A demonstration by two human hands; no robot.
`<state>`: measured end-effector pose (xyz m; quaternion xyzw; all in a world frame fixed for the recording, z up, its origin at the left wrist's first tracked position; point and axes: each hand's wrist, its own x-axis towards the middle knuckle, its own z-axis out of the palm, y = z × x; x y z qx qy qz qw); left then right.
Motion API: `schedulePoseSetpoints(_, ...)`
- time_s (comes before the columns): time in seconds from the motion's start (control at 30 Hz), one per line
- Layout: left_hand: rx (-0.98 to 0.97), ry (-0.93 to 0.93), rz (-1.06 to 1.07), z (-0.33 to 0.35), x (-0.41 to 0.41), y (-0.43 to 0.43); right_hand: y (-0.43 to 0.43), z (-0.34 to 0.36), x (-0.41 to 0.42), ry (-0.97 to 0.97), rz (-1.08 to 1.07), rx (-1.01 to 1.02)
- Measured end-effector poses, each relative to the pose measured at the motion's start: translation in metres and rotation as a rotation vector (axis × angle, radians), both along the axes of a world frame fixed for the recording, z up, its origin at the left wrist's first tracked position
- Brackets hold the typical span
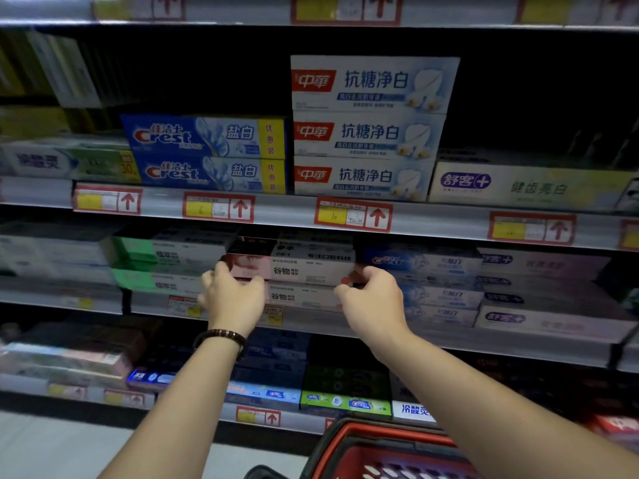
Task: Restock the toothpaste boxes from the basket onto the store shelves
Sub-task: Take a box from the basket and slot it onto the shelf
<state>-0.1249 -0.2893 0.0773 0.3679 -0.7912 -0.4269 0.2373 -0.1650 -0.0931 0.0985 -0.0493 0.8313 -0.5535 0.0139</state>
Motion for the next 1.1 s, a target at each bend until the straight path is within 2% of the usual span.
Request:
schedulePoseSetpoints(0.17,0.027,0.054,-0.028,0.0,-0.004,0.003,-0.005,0.002,0.0,-0.029,0.028,0.002)
schedulePoseSetpoints(0.57,0.007,-0.017,-0.046,-0.003,-0.009,0.005,-0.005,-0.002,-0.007,-0.013,0.059,-0.002)
schedulePoseSetpoints(1.1,-0.003,0.04,-0.019,-0.003,-0.008,0.003,0.009,-0.005,-0.01,0.016,0.086,0.005)
